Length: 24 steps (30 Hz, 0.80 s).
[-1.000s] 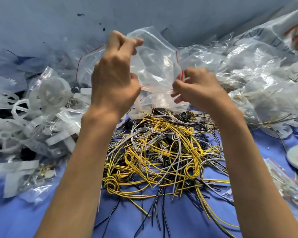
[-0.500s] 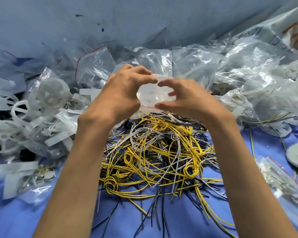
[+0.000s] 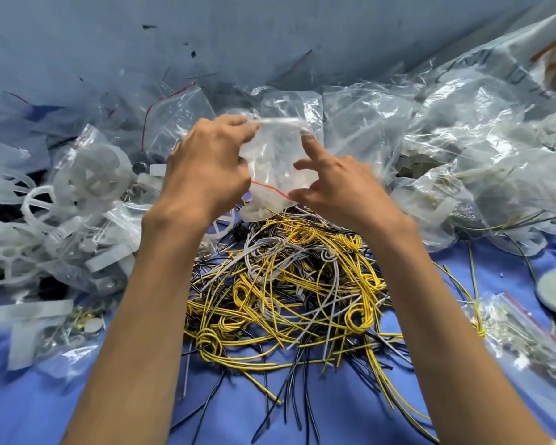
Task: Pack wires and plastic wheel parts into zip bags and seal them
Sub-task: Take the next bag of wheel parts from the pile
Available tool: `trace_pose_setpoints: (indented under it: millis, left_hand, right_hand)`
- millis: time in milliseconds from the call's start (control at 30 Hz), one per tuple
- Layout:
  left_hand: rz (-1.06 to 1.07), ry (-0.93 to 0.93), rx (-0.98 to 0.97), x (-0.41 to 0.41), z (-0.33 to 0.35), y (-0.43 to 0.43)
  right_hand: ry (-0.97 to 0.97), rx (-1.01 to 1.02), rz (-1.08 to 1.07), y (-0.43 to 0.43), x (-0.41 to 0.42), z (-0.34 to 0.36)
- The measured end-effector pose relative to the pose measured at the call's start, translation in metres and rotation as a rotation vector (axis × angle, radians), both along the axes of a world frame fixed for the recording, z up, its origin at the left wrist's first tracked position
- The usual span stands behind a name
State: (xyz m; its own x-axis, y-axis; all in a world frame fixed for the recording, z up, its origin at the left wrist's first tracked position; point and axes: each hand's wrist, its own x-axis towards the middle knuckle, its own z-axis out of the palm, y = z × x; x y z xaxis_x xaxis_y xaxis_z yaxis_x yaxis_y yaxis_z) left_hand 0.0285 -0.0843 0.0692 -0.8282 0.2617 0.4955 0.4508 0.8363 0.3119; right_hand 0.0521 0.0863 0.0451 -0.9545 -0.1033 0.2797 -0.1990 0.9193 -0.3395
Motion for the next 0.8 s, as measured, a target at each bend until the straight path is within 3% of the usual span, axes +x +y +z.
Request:
trace_pose_setpoints:
  millis: [333, 500, 633, 733, 800]
  left_hand:
    - [0.042, 0.207, 0.048, 0.006, -0.001, 0.014]
    - [-0.16, 0.21, 0.069, 0.005, 0.001, 0.009]
    - [-0.315, 0.195, 0.084, 0.014, 0.004, 0.025]
    - [-0.282, 0.178, 0.1, 0.014, 0.004, 0.024]
    - [-0.19, 0.182, 0.113, 0.013, 0.004, 0.016]
  right_hand:
    - [0.152, 0.008, 0.036, -0.019, 0.003, -0.001]
    - [-0.093, -0.39, 0.25, -0.023, 0.005, 0.006]
    - [0.078, -0.175, 0.208, -0.022, 0.002, 0.002]
    - [-0.038, 0.01, 0.095, -0.017, 0.001, -0.003]
    - [-0.035, 0.005, 0.001, -0.016, 0.002, -0.003]
